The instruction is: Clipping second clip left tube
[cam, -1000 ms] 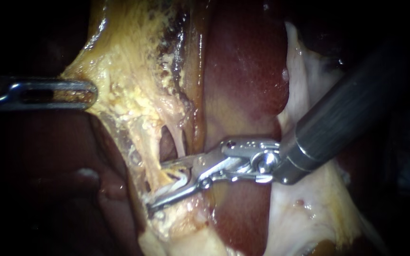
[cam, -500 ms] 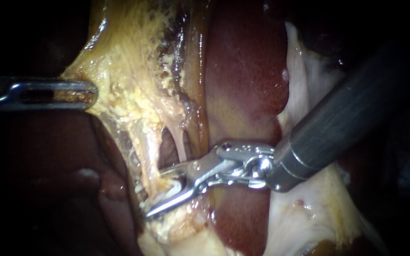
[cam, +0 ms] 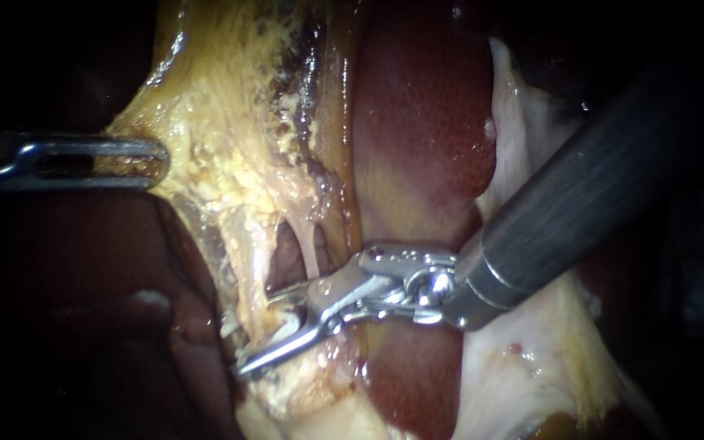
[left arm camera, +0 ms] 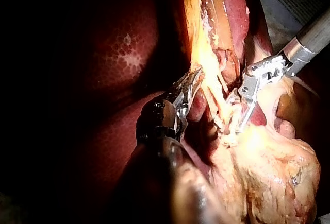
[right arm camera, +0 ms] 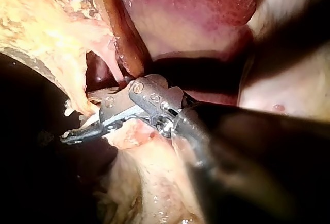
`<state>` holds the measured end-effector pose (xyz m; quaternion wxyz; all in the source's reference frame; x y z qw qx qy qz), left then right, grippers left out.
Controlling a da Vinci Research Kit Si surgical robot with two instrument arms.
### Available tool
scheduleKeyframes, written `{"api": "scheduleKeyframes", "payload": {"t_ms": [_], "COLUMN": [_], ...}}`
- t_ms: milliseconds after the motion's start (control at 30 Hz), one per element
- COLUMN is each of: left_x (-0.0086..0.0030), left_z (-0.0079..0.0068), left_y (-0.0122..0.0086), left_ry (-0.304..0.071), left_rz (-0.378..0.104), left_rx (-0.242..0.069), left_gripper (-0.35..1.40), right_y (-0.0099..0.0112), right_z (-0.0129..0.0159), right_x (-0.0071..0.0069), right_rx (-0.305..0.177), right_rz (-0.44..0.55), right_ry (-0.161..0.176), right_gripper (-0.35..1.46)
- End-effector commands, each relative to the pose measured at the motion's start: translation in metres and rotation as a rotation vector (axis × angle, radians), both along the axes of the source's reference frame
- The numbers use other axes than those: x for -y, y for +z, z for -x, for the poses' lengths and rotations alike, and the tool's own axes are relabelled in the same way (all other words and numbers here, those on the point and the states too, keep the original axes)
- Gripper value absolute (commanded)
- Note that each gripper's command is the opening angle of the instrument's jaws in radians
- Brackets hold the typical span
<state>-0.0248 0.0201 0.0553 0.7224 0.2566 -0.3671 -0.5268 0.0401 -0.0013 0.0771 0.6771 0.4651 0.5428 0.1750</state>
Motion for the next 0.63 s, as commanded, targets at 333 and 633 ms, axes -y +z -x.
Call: {"api": "scheduleKeyframes", "payload": {"t_ms": [333, 633], "left_x": [0.0, 0.0], "left_z": [-0.0001, -0.0001], "left_y": [-0.0001, -0.0001], "left_ry": [0.0, 0.0], "left_rz": [0.0, 0.0], "left_rx": [0.001, 0.001], "left_gripper": [-0.35, -0.35], "right_y": [0.0002, 0.0001], "right_z": [0.0005, 0.0005], "right_x": [-0.0008, -0.0007], "right_rx": [0.068, 0.065], "right_rz": [0.024, 0.03], "right_ry": [0.02, 0.019], "right_gripper": [-0.35, -0.35]}}
